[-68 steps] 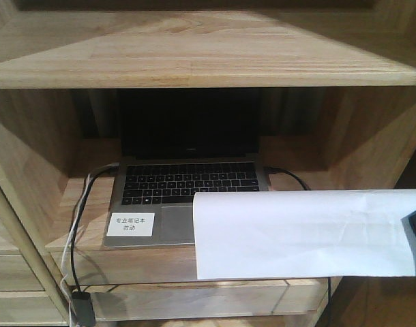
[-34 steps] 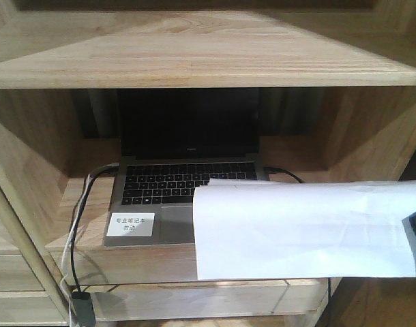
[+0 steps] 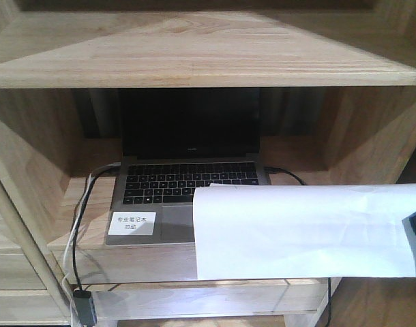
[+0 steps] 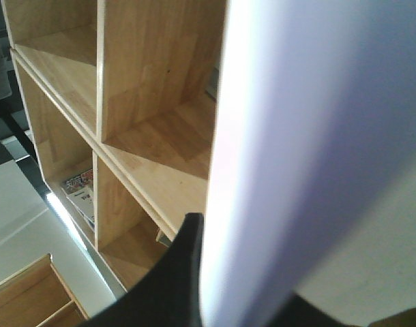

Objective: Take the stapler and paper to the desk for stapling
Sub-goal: 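Pull the white paper off the shelf with the right gripper, then drive the base away from the shelf toward the wooden desk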

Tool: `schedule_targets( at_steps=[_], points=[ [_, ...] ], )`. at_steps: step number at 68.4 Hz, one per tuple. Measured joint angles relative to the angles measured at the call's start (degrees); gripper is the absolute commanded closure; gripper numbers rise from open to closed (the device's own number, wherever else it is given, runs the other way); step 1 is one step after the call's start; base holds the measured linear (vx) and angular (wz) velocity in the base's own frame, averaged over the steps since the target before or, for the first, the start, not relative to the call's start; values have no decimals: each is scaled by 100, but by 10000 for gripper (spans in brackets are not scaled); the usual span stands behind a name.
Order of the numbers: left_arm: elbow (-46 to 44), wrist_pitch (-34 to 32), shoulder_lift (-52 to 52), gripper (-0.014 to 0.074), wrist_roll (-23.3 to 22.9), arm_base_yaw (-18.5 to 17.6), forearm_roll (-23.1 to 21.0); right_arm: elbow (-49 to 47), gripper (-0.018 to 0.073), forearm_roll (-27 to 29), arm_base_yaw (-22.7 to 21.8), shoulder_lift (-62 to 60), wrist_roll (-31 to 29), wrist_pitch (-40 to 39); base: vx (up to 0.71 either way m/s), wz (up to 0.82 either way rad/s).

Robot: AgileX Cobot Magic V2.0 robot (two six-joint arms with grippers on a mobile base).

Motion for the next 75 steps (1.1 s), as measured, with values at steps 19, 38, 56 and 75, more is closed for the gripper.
schedule_targets(
  at_steps=[19, 38, 56, 75],
  points=[
    [0, 0, 0, 603, 0, 0, 5, 0, 564, -2, 0, 0, 0, 0, -6, 5],
    [0, 0, 0, 603, 0, 0, 5, 0, 564, -30, 0, 0, 0, 0, -14, 10],
    [0, 0, 0, 603, 0, 0, 5, 0, 564, -44, 0, 0, -5, 0, -19, -6],
    [0, 0, 0, 603, 0, 0, 5, 0, 564, -44, 0, 0, -5, 0, -18, -4]
  ],
)
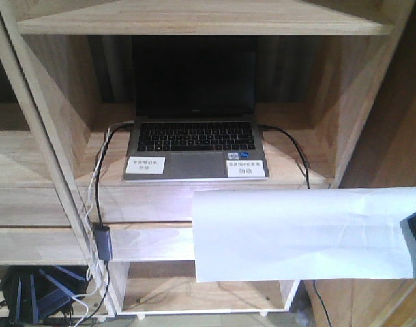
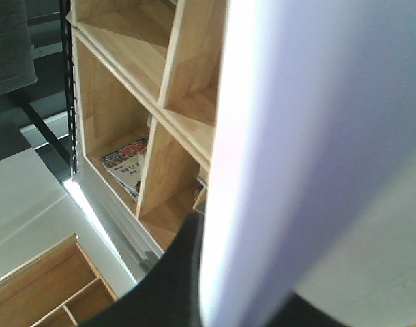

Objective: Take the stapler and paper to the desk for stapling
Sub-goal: 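Drive the base away from the shelf toward the wooden desk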

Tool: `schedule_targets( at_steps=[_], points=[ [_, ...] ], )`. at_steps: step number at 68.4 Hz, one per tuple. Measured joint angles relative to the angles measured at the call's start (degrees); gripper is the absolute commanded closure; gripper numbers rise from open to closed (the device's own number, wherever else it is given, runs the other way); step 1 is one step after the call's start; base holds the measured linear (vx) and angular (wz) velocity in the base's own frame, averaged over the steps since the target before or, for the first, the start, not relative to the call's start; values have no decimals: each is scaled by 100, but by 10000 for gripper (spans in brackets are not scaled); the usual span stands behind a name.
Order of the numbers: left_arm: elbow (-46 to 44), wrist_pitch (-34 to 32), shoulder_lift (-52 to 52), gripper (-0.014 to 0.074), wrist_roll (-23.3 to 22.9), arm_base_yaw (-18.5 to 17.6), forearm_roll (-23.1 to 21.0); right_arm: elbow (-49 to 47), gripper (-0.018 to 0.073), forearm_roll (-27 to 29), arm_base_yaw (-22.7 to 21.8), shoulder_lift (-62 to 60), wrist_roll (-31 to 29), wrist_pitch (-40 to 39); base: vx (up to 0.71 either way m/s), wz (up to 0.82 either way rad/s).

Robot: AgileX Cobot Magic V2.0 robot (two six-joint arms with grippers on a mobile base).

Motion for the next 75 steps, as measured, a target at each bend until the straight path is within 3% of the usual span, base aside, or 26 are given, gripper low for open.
schedule_targets(
  at_steps=[20, 33, 61, 75],
  points=[
    [0, 0, 0, 603, 0, 0, -5, 0, 564, -12, 0, 0, 0, 0, -15, 2],
    [0, 0, 0, 603, 0, -5, -10, 0, 564, -335, 0, 0, 0, 0, -9, 33],
    [0, 0, 0, 603, 0, -2, -5, 0, 564, -981, 0, 0, 0, -5, -2, 62],
    [0, 0, 0, 603, 0, -2, -5, 0, 564, -1046, 0, 0, 0, -5, 3, 79]
  ],
)
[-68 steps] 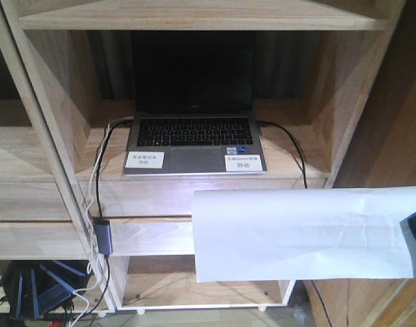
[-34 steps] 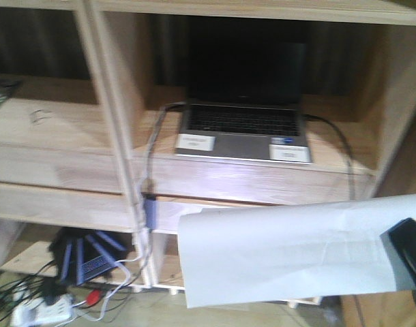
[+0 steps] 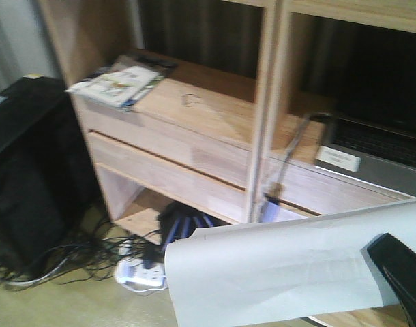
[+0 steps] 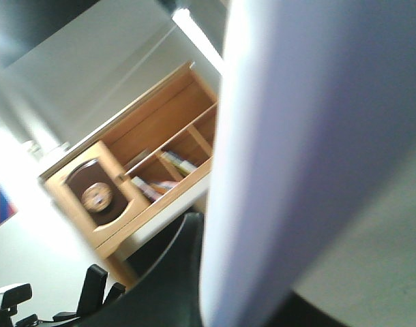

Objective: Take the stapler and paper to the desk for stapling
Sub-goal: 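Drive the base away from the shelf toward the wooden desk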

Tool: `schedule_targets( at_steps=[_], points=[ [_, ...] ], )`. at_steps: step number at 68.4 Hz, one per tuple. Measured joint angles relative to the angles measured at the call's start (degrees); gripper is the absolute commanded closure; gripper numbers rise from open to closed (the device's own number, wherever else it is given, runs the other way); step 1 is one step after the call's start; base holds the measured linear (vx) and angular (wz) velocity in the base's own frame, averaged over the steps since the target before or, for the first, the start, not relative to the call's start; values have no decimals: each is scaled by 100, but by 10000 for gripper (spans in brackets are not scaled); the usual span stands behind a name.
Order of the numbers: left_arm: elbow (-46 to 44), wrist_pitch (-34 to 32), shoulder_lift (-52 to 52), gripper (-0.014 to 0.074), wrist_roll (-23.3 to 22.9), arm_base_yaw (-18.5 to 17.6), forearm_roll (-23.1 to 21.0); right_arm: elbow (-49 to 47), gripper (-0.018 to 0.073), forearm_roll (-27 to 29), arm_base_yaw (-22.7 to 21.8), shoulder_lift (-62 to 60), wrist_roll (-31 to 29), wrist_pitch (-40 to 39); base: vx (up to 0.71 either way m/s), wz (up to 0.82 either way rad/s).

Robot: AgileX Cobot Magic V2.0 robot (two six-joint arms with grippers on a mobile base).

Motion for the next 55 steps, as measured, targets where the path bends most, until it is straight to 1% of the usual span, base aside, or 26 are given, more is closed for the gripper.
schedule_targets(
  at_steps=[40, 55],
  points=[
    [0, 0, 0, 603, 0, 0, 0, 0, 564, -16, 0, 0, 0, 0, 7, 64],
    [0, 0, 0, 603, 0, 0, 0, 0, 564, -16, 0, 0, 0, 0, 9, 73]
  ],
)
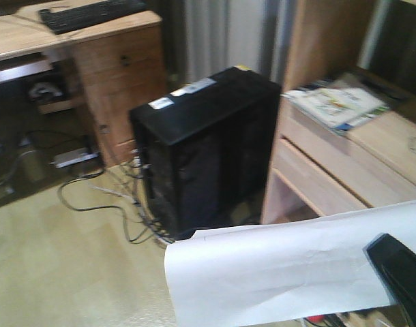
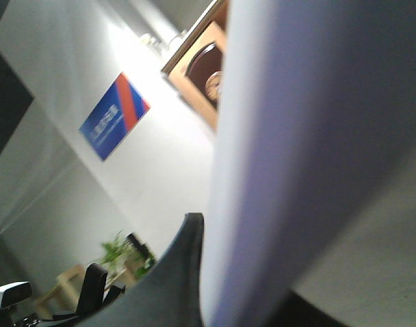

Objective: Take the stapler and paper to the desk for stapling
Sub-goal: 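Drive the base away from the shelf toward the wooden desk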

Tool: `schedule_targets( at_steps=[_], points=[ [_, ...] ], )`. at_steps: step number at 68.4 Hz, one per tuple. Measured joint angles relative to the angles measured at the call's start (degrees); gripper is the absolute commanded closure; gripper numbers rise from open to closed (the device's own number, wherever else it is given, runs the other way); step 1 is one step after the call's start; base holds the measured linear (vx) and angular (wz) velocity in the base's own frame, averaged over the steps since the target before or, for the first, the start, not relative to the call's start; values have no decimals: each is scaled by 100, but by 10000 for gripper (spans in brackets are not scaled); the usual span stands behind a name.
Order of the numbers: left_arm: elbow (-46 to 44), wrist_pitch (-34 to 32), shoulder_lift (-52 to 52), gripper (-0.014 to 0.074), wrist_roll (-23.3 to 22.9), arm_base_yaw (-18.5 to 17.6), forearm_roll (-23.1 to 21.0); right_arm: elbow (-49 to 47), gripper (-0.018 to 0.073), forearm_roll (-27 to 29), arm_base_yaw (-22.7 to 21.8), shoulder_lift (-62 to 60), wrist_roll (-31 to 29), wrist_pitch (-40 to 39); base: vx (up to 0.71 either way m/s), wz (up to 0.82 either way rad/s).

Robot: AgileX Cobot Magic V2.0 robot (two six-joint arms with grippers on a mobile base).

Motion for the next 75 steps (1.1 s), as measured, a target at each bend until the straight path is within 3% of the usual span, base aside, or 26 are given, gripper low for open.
schedule_targets(
  at_steps=[39, 75],
  points=[
    [0, 0, 0, 603, 0, 0, 0, 0, 564, 0, 0, 0, 0, 0, 9, 68],
    [0, 0, 0, 603, 0, 0, 0, 0, 564, 0, 0, 0, 0, 0, 10, 20]
  ],
)
